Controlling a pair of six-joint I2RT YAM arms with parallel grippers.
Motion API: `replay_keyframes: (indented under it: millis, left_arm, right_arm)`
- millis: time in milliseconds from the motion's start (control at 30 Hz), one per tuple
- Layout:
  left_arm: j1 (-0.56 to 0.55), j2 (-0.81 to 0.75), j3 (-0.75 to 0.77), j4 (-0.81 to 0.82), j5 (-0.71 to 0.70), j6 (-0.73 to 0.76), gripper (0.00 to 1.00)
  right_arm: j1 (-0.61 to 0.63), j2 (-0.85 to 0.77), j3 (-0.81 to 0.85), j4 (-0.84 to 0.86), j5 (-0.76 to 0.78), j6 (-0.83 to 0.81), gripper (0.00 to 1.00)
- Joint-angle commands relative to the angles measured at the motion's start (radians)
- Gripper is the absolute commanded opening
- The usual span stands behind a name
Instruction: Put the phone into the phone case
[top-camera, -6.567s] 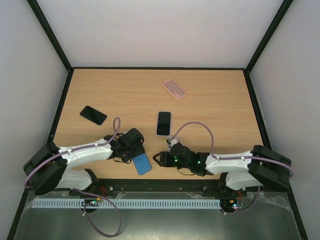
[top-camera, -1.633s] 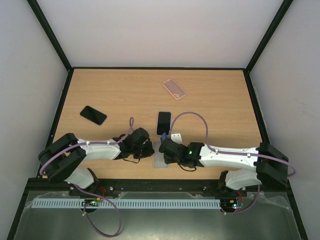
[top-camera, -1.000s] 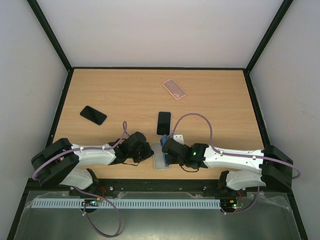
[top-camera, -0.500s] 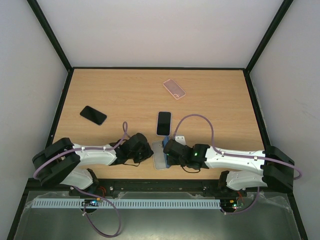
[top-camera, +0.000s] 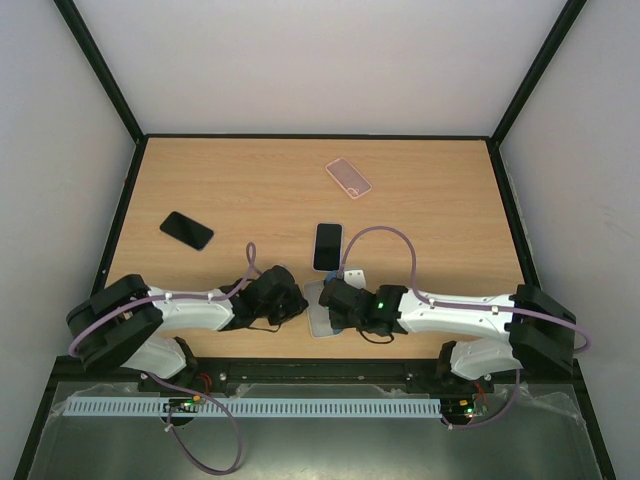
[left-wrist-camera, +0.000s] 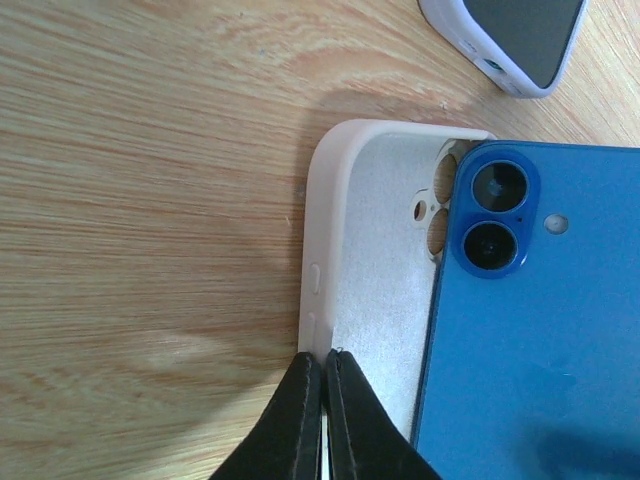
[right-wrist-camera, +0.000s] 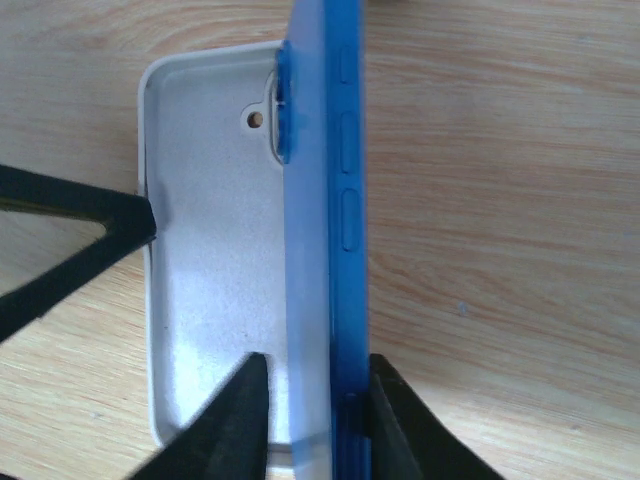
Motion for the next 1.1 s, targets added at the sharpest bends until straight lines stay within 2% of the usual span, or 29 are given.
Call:
replay_keyframes:
  millis: [0, 367, 433, 500, 667, 767, 900, 1067]
  left_arm:
    - [-0.002, 0.002, -0.021, 0.081, 0.017, 0.006, 0.02]
    - [-0.002, -0.026, -0.029, 0.065, 0.003, 0.012, 0.03]
    - [-0.001, -0.037, -0.032, 0.062, 0.005, 0.006, 0.09]
    - [0.0, -0.06, -0.031, 0.041, -0.004, 0.003, 0.19]
    - [0.019, -0.15, -0.027, -0.051, -0.024, 0.005, 0.28]
    - [0.038, -0.212, -0.058, -0.049, -0.018, -0.001, 0.31]
    - [0.073, -0.259, -0.091, -0.042, 0.007, 0.01, 0.31]
    - [0.089, -0.245, -0.104, -0.014, 0.045, 0.036, 0.27]
  right_arm:
    - [-0.001, 0.005, 0.031, -0.01, 0.03, -0.018, 0.27]
    - [-0.001, -0.032, -0.043, 0.179, -0.057, 0.034, 0.28]
    - [-0.001, -0.026, -0.05, 0.199, -0.065, 0.037, 0.28]
    - [-0.001, -0.015, -0.056, 0.215, -0.061, 0.037, 0.28]
    - [-0.001, 0.013, -0.062, 0.243, -0.061, 0.042, 0.28]
    - [-0.001, 0.024, -0.072, 0.276, -0.069, 0.043, 0.29]
    - [-0.001, 0.042, -0.083, 0.31, -0.058, 0.045, 0.29]
    - [-0.001, 0.057, -0.108, 0.377, -0.072, 0.058, 0.29]
